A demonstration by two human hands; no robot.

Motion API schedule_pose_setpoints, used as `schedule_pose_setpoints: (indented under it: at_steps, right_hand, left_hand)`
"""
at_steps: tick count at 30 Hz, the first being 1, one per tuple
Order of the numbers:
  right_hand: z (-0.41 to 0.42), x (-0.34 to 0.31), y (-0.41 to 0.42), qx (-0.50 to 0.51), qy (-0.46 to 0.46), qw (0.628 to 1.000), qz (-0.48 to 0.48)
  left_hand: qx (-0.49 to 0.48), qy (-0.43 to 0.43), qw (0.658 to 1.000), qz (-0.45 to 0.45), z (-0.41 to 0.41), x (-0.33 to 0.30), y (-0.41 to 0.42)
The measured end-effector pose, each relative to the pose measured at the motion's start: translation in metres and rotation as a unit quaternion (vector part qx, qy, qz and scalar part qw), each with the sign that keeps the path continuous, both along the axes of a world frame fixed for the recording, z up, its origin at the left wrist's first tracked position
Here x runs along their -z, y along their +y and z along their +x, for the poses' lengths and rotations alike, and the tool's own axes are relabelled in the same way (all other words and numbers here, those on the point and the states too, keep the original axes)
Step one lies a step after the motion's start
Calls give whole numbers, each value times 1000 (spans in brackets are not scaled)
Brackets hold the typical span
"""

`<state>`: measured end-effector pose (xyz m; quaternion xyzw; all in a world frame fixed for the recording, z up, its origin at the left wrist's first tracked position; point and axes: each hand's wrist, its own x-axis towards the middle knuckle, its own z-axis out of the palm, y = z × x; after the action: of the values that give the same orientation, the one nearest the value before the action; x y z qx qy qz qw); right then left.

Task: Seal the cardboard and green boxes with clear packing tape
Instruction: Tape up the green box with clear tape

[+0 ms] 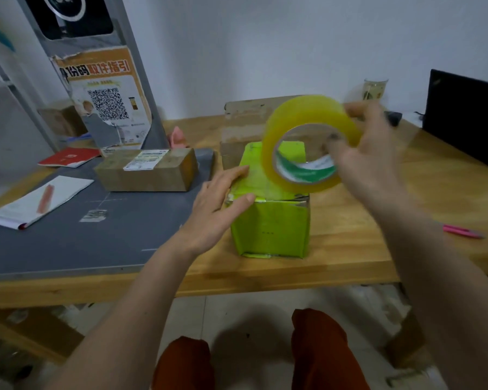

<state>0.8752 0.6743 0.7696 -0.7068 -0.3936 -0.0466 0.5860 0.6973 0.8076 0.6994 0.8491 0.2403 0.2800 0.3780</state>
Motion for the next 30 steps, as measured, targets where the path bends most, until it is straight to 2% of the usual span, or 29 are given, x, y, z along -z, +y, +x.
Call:
schedule_pose_setpoints:
  at_steps: [2, 7, 10, 15, 17, 18, 20, 21, 26, 30]
  right_hand:
    - [16, -4, -17, 30, -18, 999, -16]
    - [33, 5, -36, 12, -40, 996, -77]
    - [45, 11, -44, 20, -59, 987, -146]
    - [44, 49, -45, -5, 45, 989, -143]
    - [43, 58, -46, -18, 57, 990, -131]
    - [43, 60, -45, -18, 54, 991, -125]
    - [42, 59, -42, -18, 55, 992, -116]
    - [41, 59, -39, -19, 56, 992, -116]
    - [41, 57, -41, 1, 48, 992, -119]
    - [38, 61, -45, -26, 38, 991, -124]
  left_hand:
    - [-1, -4, 1000, 14, 1, 1, -1]
    - [4, -5, 1000, 4, 5, 0, -5]
    - [-6, -16, 1000, -5, 3, 2, -3]
    - [-9, -17, 1000, -22, 3, 4, -8]
    - [-43, 51, 997, 27, 3, -11, -15]
    - [-69, 124, 986, 88, 5, -22, -20]
    - [-102, 268, 933, 217, 11, -44, -36]
    - [-97, 302, 915, 250, 18, -52, -46]
    - [-20, 348, 889, 297, 60, -52, -89]
    - [-24, 346, 900, 265, 60, -51, -73]
